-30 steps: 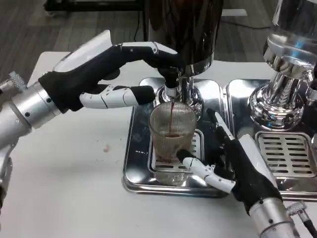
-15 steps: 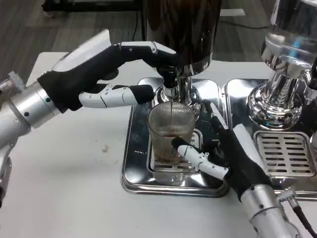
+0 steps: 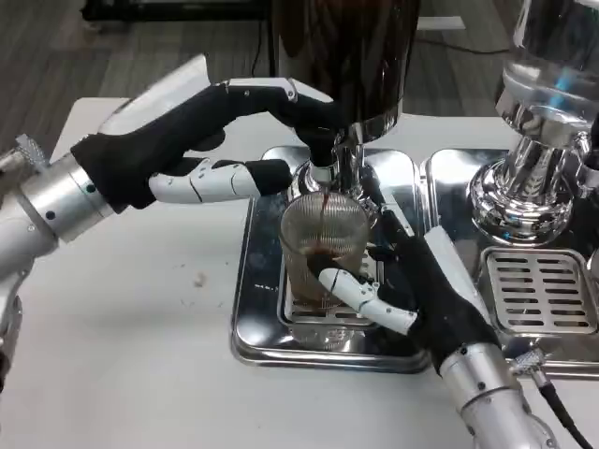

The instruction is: Grasp the cup under the faucet to collect the drink, then remove the cup.

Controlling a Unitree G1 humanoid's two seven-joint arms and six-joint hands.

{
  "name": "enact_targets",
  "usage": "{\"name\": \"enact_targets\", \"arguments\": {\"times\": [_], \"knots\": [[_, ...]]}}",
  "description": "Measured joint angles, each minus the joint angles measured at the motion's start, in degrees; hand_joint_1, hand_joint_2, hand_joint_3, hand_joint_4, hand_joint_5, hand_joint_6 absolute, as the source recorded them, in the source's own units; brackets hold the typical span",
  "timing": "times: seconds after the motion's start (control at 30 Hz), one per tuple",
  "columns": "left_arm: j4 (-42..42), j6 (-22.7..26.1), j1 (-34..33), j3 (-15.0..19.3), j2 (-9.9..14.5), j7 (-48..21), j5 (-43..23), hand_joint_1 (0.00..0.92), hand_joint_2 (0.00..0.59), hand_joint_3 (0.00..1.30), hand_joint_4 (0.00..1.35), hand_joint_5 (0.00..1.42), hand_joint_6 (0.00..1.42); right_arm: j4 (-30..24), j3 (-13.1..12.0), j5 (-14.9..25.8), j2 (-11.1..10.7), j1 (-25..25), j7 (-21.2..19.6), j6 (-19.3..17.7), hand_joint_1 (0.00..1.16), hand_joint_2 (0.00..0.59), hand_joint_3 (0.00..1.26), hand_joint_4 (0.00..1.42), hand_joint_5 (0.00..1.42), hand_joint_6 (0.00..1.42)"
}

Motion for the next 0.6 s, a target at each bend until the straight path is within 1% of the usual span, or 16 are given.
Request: {"name": "enact_targets", "arguments": {"times": [0.2, 0.33, 0.53, 0.6], "knots": [[0.0, 0.0, 0.0, 0.0, 0.0, 0.3, 0.0, 0.0, 0.111, 0.39, 0.39, 0.4, 0.34, 1.7, 0.3, 0.1, 0.1, -1.1, -0.1, -1.0, 0.49, 0.188, 0.0, 0.0, 0.0, 0.2], [0.0, 0.1, 0.0, 0.0, 0.0, 0.3, 0.0, 0.0, 0.113, 0.39, 0.39, 0.4, 0.34, 2.8, 1.0, -0.2, 0.2, -1.9, -0.1, -1.1, 0.51, 0.185, 0.0, 0.0, 0.0, 0.2], [0.0, 0.1, 0.0, 0.0, 0.0, 0.3, 0.0, 0.0, 0.114, 0.39, 0.39, 0.4, 0.33, 3.0, 2.0, -2.5, 0.5, -3.2, -0.7, -0.4, 0.54, 0.182, 0.0, 0.0, 0.0, 0.2], [0.0, 0.1, 0.0, 0.0, 0.0, 0.3, 0.0, 0.0, 0.114, 0.39, 0.39, 0.4, 0.33, 3.1, 2.2, -2.9, 0.8, -3.4, -1.1, 0.0, 0.59, 0.172, 0.0, 0.0, 0.0, 0.2]]}}
